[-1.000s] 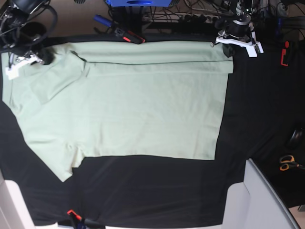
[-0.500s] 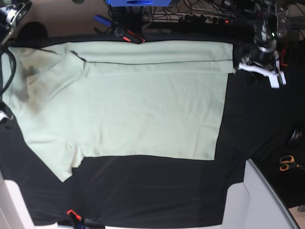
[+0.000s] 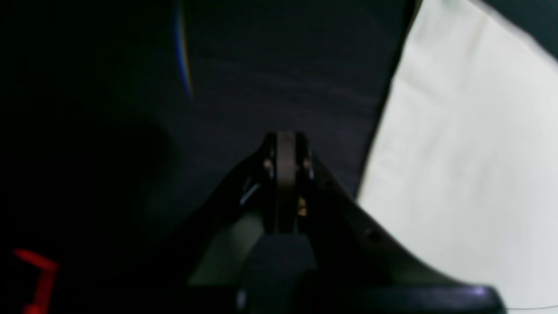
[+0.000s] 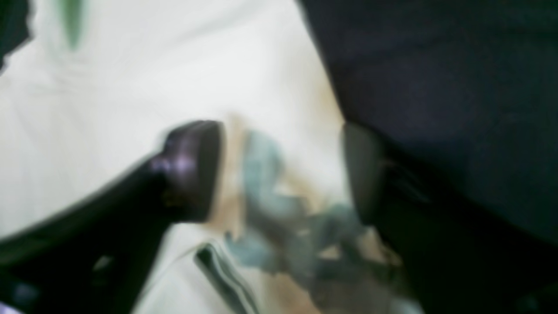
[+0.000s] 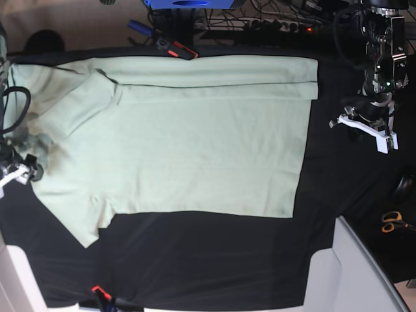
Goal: Fold the T-shirt properly
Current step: 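Release the shirt and move the left gripper to the hem corner, then lower the left gripper onto the shirt hem corner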
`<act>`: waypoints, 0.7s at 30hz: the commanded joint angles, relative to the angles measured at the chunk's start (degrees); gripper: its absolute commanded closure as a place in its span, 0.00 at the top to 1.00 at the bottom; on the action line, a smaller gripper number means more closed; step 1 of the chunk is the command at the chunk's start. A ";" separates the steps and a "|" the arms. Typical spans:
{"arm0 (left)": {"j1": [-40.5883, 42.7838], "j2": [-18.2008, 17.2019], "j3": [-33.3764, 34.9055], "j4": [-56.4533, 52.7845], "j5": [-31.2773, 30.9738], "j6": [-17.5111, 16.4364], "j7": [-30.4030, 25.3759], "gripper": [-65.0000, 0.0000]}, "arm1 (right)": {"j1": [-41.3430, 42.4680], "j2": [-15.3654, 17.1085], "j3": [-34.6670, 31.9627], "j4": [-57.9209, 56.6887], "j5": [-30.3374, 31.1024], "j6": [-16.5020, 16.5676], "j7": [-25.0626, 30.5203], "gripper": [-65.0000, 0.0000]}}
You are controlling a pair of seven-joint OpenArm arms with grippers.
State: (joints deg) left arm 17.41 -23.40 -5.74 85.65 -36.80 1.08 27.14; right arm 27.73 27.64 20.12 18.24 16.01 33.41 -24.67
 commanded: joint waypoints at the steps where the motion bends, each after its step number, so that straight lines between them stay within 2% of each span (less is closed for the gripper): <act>1: 0.22 -0.91 -0.46 0.99 1.94 -0.25 -1.07 0.00 | 2.38 1.24 0.23 -0.53 0.47 0.75 3.43 0.81; 3: 0.39 -0.82 -0.55 0.90 5.37 -0.25 -1.07 0.00 | 3.44 1.33 0.14 -2.55 -0.58 0.75 6.25 0.90; 5: 0.39 -0.65 -0.72 0.64 6.51 -0.33 -1.07 0.00 | 3.97 1.86 0.23 -4.48 -1.55 0.66 8.01 0.94; 10: 1.27 -0.65 -0.81 0.64 6.42 -0.42 -1.25 0.00 | 4.14 1.77 0.14 -5.45 -1.64 0.31 8.80 0.94; 11: 1.36 -0.65 -0.81 0.64 6.42 -0.42 -1.25 0.00 | 4.05 1.68 0.14 -5.54 -1.64 -1.01 8.80 0.94; 13: 1.27 -0.65 -0.81 0.73 6.42 -0.42 -1.33 0.00 | 3.18 1.50 0.06 -5.54 -1.64 -5.76 9.32 0.94; 15: 1.27 -0.56 -0.81 0.90 6.42 -0.42 -1.33 0.00 | 2.38 1.50 -0.03 -5.54 -1.72 -7.87 11.00 0.94; 17: 1.45 -0.56 -0.81 0.82 6.42 -0.42 -1.33 0.00 | 1.86 1.50 -0.47 -5.54 -1.81 -7.87 11.52 0.94; 21: 1.54 -0.47 -0.81 0.64 6.42 -0.42 -1.33 0.00 | 1.68 0.63 -6.19 -5.54 -1.64 -7.87 11.52 0.94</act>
State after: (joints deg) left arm 19.09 -23.05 -6.02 85.47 -30.41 0.45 27.14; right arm 28.29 27.73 13.82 12.23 14.17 25.04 -12.78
